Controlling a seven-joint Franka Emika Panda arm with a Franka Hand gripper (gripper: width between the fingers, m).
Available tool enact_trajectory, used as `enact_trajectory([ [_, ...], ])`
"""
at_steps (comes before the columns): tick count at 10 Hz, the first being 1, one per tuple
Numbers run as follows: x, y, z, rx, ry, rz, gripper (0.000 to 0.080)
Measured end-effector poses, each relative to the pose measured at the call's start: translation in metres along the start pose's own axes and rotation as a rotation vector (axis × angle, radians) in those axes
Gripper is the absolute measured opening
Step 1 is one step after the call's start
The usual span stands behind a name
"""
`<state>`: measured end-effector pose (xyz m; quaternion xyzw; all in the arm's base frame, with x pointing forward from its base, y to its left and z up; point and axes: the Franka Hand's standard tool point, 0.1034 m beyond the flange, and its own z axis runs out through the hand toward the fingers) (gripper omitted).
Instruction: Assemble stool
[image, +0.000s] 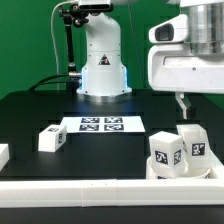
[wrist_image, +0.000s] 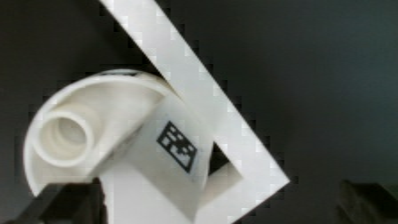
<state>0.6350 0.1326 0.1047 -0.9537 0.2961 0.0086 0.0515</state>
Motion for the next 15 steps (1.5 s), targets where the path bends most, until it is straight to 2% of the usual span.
enact_trajectory([
  [6, 0.0006, 0.0007, 0.0008, -0.006, 0.003, -0.436, 0.0649],
  [8, 0.0008, 0.0013, 0.0006, -0.019, 0.010, -0.684, 0.0649],
  [10, 0.0023, 0.0006, -0.0014, -0.051, 0.023, -0.945, 0.0649],
  [15, 0.0042, 0.0038, 0.0007, -0.056, 0.012, -1.244, 0.0649],
])
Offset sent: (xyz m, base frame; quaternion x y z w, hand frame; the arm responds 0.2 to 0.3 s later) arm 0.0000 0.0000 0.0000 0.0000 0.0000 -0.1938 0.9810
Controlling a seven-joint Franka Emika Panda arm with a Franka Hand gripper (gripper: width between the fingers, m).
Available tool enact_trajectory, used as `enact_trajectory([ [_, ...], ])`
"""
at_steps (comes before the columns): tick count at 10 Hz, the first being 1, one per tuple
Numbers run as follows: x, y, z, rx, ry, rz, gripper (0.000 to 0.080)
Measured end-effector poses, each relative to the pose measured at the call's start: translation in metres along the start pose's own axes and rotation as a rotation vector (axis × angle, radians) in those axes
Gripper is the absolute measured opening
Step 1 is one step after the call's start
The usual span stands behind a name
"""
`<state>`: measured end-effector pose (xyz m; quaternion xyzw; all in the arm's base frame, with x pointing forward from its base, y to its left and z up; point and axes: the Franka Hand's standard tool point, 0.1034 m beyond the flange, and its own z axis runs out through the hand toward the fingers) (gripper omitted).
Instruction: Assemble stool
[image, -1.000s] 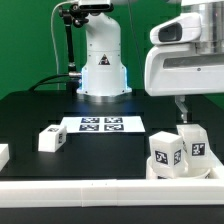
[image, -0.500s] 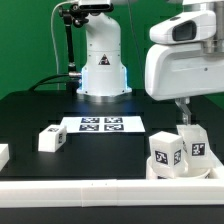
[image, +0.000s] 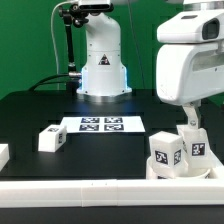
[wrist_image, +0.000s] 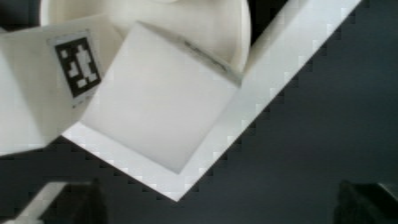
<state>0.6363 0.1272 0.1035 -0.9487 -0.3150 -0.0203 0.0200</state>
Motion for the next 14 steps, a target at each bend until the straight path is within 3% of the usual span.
enact_trajectory([
  [4, -0.004, 0.005, 0.002, -0.010, -0.011, -0.380, 0.0649],
  [7, -0.005, 0.007, 0.005, -0.032, -0.015, -0.624, 0.0649],
  [11, -0.015, 0.013, 0.016, -0.037, -0.046, -0.925, 0.0649],
  [14, -0.020, 0.018, 0.021, -0.028, -0.053, -0.965, 0.0639],
])
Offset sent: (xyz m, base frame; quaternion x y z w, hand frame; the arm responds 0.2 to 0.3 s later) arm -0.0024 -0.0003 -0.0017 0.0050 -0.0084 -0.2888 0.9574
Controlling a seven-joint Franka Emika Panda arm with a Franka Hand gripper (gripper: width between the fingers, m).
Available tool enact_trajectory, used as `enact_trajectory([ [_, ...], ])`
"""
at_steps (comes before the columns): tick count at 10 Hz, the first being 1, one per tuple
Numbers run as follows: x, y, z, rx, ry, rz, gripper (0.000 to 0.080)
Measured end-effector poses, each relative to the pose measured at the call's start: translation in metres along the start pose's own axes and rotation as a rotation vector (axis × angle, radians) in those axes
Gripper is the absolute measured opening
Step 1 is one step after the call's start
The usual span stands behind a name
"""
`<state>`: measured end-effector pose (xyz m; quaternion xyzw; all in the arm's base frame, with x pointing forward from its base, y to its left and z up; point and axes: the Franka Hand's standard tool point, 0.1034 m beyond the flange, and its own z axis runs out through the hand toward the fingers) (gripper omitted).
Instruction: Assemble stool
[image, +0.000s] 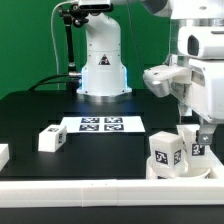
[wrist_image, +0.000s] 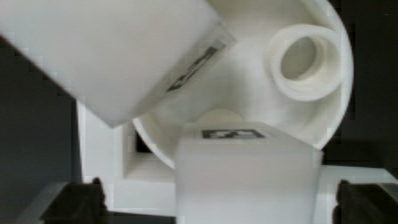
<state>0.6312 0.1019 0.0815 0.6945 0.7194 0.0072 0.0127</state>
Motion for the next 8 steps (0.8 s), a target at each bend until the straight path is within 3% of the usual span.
enact_trajectory([
  [1, -0.0003, 0.0001, 0.0000, 0.000, 0.000, 0.000, 0.0518],
  [2, -0.0007, 0.0001, 0.0000, 0.000, 0.000, 0.001, 0.0518],
  [3, -0.0013, 0.0001, 0.0001, 0.000, 0.000, 0.002, 0.0331],
  [6, -0.0015, -0.0003, 0.0004, 0.003, 0.000, 0.045, 0.0334],
  [8, 0.0005, -0.0028, -0.0013, 0.062, -0.019, 0.260, 0.0335],
])
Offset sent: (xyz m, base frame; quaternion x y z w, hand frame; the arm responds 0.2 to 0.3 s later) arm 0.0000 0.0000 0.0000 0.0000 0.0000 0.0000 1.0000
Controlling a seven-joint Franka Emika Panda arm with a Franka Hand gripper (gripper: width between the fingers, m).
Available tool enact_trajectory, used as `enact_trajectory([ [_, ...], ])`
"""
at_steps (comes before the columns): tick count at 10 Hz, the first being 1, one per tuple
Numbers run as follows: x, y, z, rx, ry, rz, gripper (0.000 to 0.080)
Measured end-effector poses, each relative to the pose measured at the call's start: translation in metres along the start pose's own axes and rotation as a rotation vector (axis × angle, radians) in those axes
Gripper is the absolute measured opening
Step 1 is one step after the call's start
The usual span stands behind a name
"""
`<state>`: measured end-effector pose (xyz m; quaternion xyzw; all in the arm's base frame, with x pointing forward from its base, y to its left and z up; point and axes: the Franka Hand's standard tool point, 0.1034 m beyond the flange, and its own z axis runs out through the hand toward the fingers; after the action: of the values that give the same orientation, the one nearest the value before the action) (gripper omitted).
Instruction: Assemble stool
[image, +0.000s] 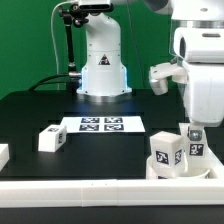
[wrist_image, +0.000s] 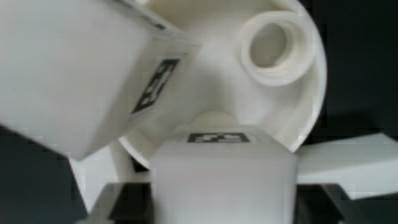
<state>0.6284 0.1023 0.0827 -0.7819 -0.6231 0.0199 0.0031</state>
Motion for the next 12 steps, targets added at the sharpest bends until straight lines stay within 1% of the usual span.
enact_trajectory([
  [1, 0.0004, 0.0010, -0.0004, 0.012, -0.006, 0.079, 0.0335],
  [2, 0.0005, -0.0007, -0.0006, 0.031, -0.016, 0.218, 0.0335],
  [3, 0.0005, -0.0007, -0.0003, 0.039, -0.022, 0.329, 0.0337],
  [8, 0.0005, 0.0000, 0.0001, 0.033, -0.024, 0.637, 0.0337],
  [11, 0.0012, -0.0004, 0.0003, 0.031, -0.028, 0.870, 0.0337],
  [12, 0.0014, -0.0022, 0.0019, 0.048, -0.018, 0.995, 0.0337],
])
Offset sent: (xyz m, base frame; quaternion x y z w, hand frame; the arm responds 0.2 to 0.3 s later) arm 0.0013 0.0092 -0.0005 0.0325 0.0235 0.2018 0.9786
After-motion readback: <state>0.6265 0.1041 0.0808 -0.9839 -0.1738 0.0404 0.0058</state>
